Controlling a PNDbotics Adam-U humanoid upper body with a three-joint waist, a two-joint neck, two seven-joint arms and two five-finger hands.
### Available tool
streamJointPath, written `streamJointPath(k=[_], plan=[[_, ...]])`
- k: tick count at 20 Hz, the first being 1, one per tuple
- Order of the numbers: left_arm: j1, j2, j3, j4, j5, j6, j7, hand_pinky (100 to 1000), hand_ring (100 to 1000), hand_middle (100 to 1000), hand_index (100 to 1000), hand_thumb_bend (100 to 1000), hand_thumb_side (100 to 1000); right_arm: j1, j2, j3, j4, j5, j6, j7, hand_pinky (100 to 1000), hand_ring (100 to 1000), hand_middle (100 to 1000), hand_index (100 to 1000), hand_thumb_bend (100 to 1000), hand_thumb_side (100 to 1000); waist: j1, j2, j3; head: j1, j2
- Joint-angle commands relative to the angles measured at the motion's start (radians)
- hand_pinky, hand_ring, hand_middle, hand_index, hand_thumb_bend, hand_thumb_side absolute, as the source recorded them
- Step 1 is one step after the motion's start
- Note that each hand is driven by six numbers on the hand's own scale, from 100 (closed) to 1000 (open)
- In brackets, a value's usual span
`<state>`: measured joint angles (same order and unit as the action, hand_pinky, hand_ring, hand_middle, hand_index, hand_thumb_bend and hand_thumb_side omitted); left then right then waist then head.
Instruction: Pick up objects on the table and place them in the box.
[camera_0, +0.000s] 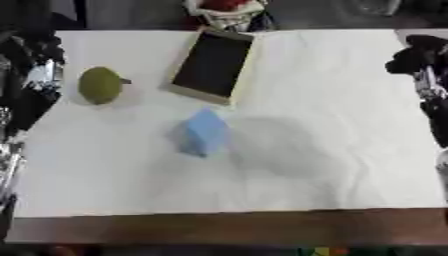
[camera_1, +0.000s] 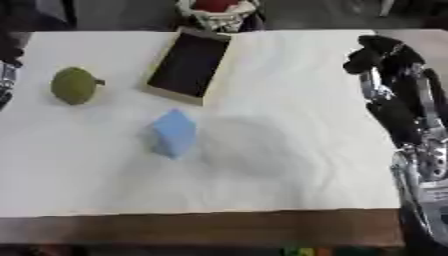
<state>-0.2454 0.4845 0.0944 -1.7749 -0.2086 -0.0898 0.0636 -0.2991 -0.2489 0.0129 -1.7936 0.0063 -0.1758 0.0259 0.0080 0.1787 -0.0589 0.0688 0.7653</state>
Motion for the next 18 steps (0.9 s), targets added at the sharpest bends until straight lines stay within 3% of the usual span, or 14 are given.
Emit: streamJointPath(k=[1, 7, 10, 13, 18], plan=[[-0.055, 0.147, -0.003, 0.07, -0.072, 0.014, -0.035, 692, 708, 695, 811, 100, 359, -0.01, -0.015, -0.003, -0.016, 0.002, -0.003, 0.002, 680, 627, 587, 761, 100, 515, 0.003, -0.015, -0.004, -0.001, 0.005], [-0.202, 0.317, -0.081, 0.328, -0.236, -0.017, -0.206, 749, 746, 752, 853, 115, 181, -0.01, -0.018, 0.004, -0.014, 0.0, -0.003, 0.008, 679, 627, 585, 761, 100, 515, 0.009, -0.014, -0.016, 0.004, 0.005], [-0.289, 0.357, -0.128, 0.45, -0.33, -0.063, -0.287, 771, 756, 769, 866, 244, 138, -0.01, -0.02, 0.007, -0.013, -0.002, -0.003, 0.011, 679, 627, 585, 761, 100, 514, 0.011, -0.014, -0.024, 0.008, 0.005], [-0.377, 0.354, -0.17, 0.559, -0.441, -0.122, -0.346, 789, 767, 783, 876, 335, 142, -0.01, -0.021, 0.011, -0.012, -0.004, -0.003, 0.014, 679, 626, 584, 761, 100, 515, 0.013, -0.015, -0.032, 0.01, 0.005], [-0.481, 0.293, -0.199, 0.704, -0.575, -0.2, -0.402, 802, 777, 794, 882, 393, 147, -0.009, -0.021, 0.014, -0.011, -0.006, -0.003, 0.017, 679, 626, 584, 761, 100, 514, 0.012, -0.018, -0.037, 0.008, 0.005]])
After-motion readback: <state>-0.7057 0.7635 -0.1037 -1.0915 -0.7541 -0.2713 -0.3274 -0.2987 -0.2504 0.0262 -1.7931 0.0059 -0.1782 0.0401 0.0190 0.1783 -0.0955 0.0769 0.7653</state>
